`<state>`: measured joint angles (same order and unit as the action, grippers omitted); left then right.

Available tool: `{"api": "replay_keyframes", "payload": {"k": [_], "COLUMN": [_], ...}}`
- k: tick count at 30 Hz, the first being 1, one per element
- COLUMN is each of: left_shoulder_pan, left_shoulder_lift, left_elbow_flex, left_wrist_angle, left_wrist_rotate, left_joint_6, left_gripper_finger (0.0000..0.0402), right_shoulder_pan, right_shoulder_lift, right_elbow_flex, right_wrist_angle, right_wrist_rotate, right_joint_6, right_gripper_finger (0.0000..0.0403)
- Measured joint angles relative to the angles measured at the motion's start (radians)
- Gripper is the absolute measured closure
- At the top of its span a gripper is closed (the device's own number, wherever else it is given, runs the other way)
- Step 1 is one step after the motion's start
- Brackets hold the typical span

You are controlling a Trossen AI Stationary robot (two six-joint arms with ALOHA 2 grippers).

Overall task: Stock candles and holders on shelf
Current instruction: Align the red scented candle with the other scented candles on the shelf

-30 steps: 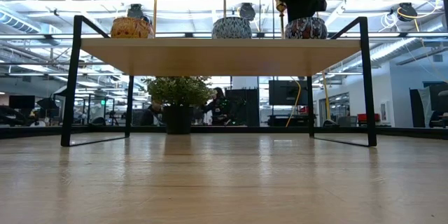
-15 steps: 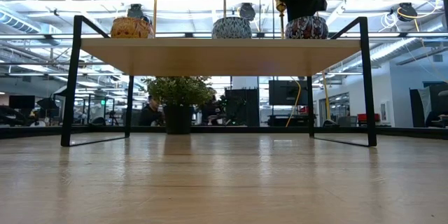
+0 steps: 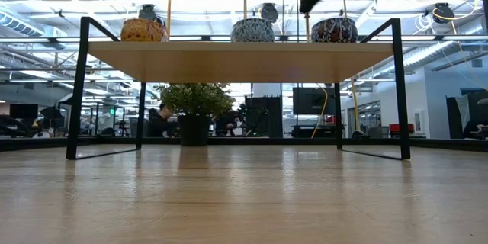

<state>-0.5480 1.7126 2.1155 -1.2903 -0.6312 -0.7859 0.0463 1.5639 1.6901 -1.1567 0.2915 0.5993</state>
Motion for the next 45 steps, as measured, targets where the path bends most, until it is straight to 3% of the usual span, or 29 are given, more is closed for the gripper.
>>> {"api": "replay_keyframes", "payload": {"k": [13, 30, 45], "left_shoulder_pan": [0.012, 0.033, 0.019], "left_shoulder_lift": [-0.004, -0.042, -0.044], "left_elbow_flex": [0.0, 0.0, 0.0], "left_wrist_angle": [0.003, 0.008, 0.007], "left_wrist_rotate": [0.002, 0.005, 0.006], "left_joint_6": [0.017, 0.032, 0.023], "left_gripper_finger": [0.0392, 0.0392, 0.0394], "right_shoulder_pan": [0.016, 0.103, 0.119], "right_shoulder_lift": [-0.135, -0.169, 0.003], "right_elbow_flex": [0.0, 0.001, 0.0], "right_wrist_angle": [0.173, 0.289, 0.127], "right_wrist_rotate": [0.02, 0.015, -0.062], "right_joint_6": [-0.064, -0.113, -0.009], "right_gripper_finger": [0.0403, 0.0403, 0.0403]}}
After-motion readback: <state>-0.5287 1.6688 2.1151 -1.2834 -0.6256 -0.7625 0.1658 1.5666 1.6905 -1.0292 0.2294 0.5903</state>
